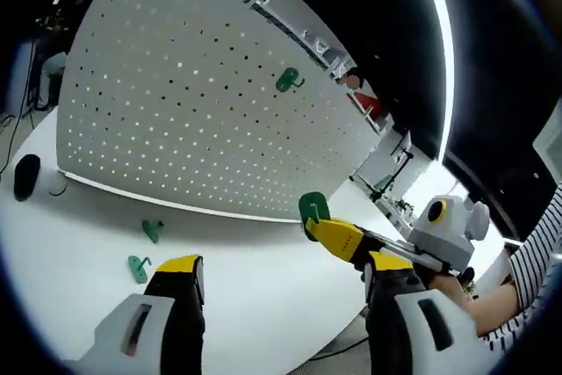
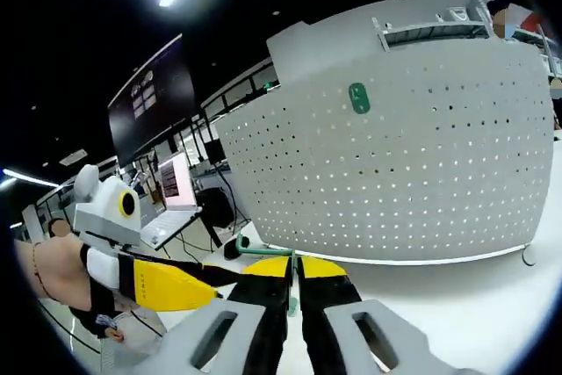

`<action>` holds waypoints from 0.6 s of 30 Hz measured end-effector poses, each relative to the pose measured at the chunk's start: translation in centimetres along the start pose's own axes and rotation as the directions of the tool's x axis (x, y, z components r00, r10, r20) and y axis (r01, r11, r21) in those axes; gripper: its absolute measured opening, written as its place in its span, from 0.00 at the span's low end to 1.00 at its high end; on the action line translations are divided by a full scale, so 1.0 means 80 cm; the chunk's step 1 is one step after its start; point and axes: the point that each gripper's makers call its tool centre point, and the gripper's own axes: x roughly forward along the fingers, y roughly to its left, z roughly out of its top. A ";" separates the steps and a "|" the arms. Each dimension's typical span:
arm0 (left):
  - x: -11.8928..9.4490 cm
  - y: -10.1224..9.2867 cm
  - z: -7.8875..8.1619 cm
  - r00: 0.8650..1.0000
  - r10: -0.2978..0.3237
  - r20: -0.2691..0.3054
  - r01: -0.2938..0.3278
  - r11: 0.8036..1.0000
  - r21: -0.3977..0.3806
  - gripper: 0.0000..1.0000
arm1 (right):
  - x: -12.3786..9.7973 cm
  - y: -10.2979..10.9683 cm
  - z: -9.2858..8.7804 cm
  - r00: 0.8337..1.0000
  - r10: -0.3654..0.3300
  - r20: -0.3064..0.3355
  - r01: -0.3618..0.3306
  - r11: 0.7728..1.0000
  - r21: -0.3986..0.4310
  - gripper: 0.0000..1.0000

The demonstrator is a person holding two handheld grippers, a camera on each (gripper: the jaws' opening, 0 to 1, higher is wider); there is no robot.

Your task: Insert the hook assembly into the mounting plate slot until the hook locks in place.

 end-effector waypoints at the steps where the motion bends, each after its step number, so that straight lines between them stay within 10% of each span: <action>1: 0.001 -0.003 0.003 1.000 -0.007 0.006 0.007 1.000 -0.005 0.75 | -0.001 0.001 0.001 1.000 0.001 0.003 -0.001 1.000 0.004 0.00; 18: 0.006 -0.054 0.032 0.987 -0.136 0.083 0.136 0.991 0.000 0.42 | -0.019 0.011 0.025 0.997 0.023 0.073 -0.024 1.000 0.016 0.00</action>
